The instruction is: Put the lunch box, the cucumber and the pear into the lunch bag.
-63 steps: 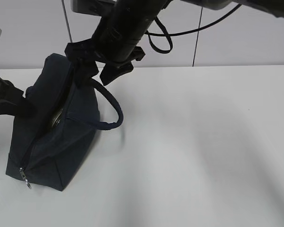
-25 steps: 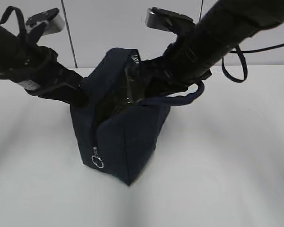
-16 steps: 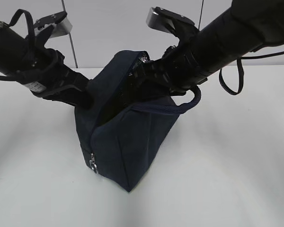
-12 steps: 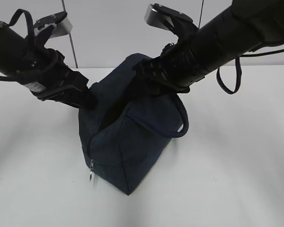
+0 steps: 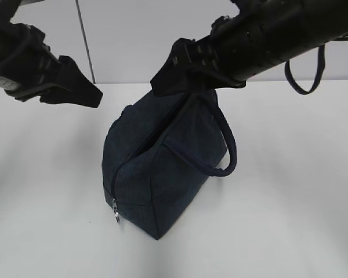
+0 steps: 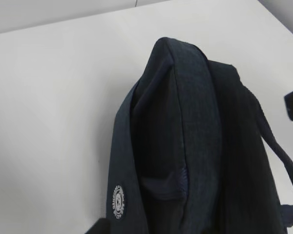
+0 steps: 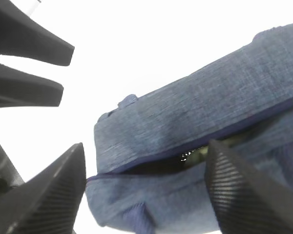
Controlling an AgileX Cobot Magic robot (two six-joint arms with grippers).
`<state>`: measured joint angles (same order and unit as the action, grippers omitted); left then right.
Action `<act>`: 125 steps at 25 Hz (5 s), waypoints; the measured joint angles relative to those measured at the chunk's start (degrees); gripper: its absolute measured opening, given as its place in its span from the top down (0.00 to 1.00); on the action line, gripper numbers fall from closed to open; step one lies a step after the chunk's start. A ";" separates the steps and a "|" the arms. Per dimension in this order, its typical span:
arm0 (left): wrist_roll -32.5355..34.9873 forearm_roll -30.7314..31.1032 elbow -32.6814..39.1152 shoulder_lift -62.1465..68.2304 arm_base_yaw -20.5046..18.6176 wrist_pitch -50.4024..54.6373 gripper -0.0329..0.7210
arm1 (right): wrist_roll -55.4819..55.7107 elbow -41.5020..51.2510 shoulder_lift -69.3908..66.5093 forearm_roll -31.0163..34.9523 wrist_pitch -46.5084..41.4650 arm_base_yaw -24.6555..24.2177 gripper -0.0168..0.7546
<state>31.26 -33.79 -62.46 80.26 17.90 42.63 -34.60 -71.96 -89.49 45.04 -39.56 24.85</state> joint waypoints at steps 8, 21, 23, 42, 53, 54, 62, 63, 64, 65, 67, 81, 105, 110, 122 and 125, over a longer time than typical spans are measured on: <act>6.55 -3.65 12.91 -11.00 0.00 -8.06 0.51 | -5.02 17.02 14.85 -0.13 15.14 12.66 0.23; 21.65 -15.01 20.01 -15.37 0.00 -7.62 0.51 | -4.84 36.31 6.75 3.34 54.48 37.79 0.42; 21.65 -15.06 20.01 -15.37 0.00 -7.62 0.51 | -2.50 36.31 1.80 3.38 58.66 38.55 0.42; 21.78 -17.00 20.01 -15.49 0.00 -7.80 0.54 | 20.41 27.72 -23.91 -9.50 76.40 38.77 0.42; 21.78 -17.00 20.01 -15.49 0.00 -7.68 0.55 | 20.62 26.36 -26.19 -9.54 78.50 38.77 0.62; 21.78 -17.00 20.01 -15.49 0.00 -7.68 0.55 | 20.62 26.36 -26.31 -9.54 78.75 38.77 0.65; 21.78 -17.00 20.01 -15.49 0.00 -7.55 0.55 | 20.72 26.23 -26.65 -7.16 80.60 38.77 0.68; 21.78 -17.00 20.01 -15.49 0.00 -7.49 0.55 | 20.72 26.23 -26.65 -7.04 80.84 38.77 0.68; 21.78 -17.00 20.01 -15.49 0.00 -7.43 0.55 | 20.72 26.23 -26.65 -6.91 80.95 38.77 0.68; 21.78 -17.00 20.01 -15.49 0.00 -7.43 0.55 | 20.72 26.23 -26.65 -6.83 80.94 38.77 0.68; 21.78 -17.05 20.01 -15.49 0.00 -7.43 0.55 | 20.72 26.23 -26.65 -6.57 81.04 38.77 0.68; 21.78 -17.15 20.01 -15.49 0.00 -6.96 0.57 | 20.72 24.76 -28.44 -5.44 81.20 38.77 0.68; 21.78 -17.15 20.01 -15.49 0.00 -7.46 0.57 | 12.35 24.62 -23.57 0.62 72.30 38.77 0.98; 21.78 -17.15 20.01 -15.49 0.00 -7.60 0.57 | 1.64 24.62 -18.68 9.18 68.21 38.77 0.98; 21.40 -18.31 20.01 -15.49 0.00 -7.64 0.58 | -17.57 24.62 -6.72 19.31 67.22 38.77 0.98; 23.96 -19.61 20.01 -15.49 0.00 -6.97 0.58 | -21.87 24.49 -4.97 20.90 67.22 38.77 0.98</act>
<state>55.21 -53.40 -42.45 64.77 17.90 35.65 -56.48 -47.47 -94.46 65.95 27.65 63.62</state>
